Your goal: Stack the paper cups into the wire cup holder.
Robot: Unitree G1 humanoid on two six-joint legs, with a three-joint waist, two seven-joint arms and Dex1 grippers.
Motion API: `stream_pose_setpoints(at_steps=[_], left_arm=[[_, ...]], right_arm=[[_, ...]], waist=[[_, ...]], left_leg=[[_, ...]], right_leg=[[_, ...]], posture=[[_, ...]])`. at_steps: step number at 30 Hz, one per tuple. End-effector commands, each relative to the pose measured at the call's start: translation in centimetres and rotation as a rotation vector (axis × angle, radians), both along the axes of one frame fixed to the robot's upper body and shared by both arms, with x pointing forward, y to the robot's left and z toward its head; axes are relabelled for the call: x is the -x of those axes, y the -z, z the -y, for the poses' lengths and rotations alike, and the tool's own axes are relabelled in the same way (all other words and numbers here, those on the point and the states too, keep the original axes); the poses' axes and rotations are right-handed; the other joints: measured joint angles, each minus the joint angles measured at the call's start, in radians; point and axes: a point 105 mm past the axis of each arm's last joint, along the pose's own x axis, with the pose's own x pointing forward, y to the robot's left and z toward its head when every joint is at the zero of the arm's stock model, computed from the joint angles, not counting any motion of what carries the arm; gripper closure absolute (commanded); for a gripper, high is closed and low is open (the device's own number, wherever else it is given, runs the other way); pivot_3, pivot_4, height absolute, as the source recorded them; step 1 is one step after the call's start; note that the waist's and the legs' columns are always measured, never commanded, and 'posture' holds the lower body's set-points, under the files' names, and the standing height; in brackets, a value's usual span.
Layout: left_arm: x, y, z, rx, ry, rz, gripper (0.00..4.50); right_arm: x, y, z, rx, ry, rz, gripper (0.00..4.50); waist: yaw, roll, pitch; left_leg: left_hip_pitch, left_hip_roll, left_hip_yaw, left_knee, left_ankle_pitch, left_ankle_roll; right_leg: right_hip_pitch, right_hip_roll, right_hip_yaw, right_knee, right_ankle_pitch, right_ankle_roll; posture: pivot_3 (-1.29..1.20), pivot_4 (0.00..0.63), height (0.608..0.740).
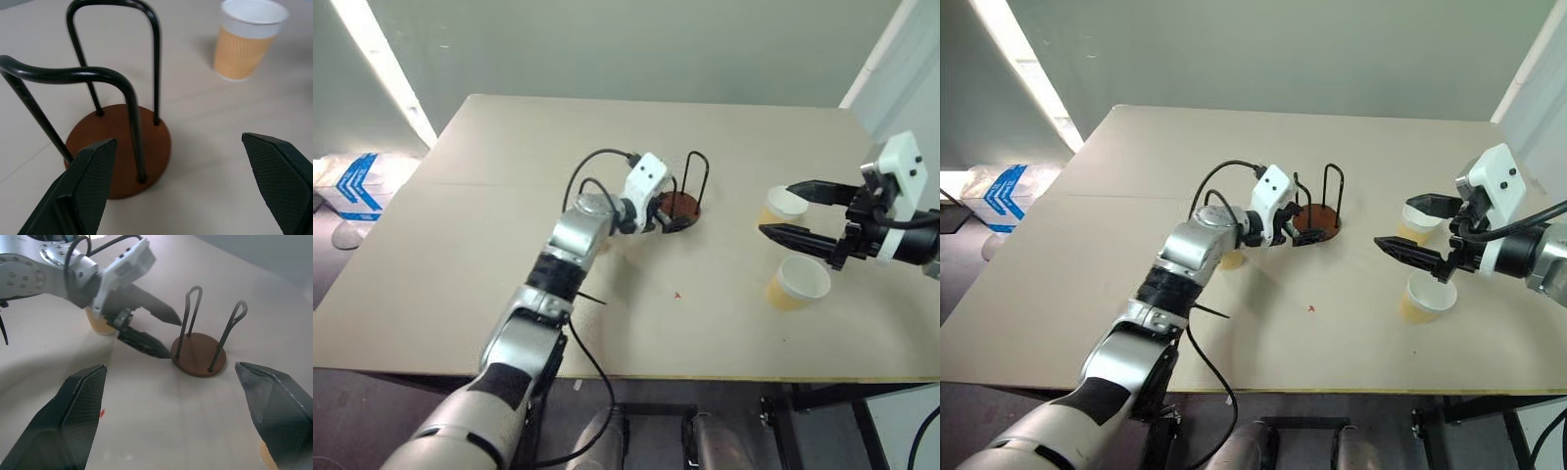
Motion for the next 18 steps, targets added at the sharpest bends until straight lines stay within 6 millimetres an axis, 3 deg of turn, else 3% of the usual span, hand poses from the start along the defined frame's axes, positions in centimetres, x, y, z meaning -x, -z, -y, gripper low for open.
stream_pose_setpoints(at_steps=[1, 9, 12, 18], left_arm=[[-1.2, -2.1, 0.6, 0.017, -0.047, 0.076, 0.0], [-1.7, -2.6, 3.4, 0.051, -0.036, 0.096, 0.0], [-1.6, -2.9, 3.7, 0.063, -0.021, 0.105, 0.64], [-1.5, -3.2, 3.2, 0.077, -0.006, 0.107, 2.84]], right_arm=[[0.6, -1.4, 0.0, 0.0, 0.006, 0.075, 0.06], [0.7, -1.2, 0.0, -0.011, 0.015, 0.079, 0.06], [0.7, -1.2, 0.1, -0.01, 0.019, 0.08, 0.0], [0.6, -1.2, 0.5, -0.011, 0.036, 0.083, 0.0]], waist=[[0.0, 0.0, 0.0], [0.002, 0.0, 0.0], [0.002, 0.0, 0.0], [0.003, 0.0, 0.0]], left_leg=[[0.0, 0.0, 0.001, 0.0, 0.0, 0.0], [0.0, -0.002, 0.006, 0.0, 0.001, 0.004], [0.0, -0.004, 0.007, 0.001, 0.001, 0.006], [0.0, -0.005, 0.008, 0.001, 0.001, 0.007]], right_leg=[[0.0, 0.0, 0.0, 0.0, 0.0, 0.001], [0.0, -0.001, 0.003, -0.001, -0.002, 0.007], [0.0, -0.002, 0.004, -0.001, -0.002, 0.01], [0.0, -0.003, 0.005, -0.001, -0.003, 0.011]], posture=[[0.0, 0.15, 0.74], [0.0, 0.15, 0.74], [0.0, 0.15, 0.74], [0.0, 0.15, 0.74]])
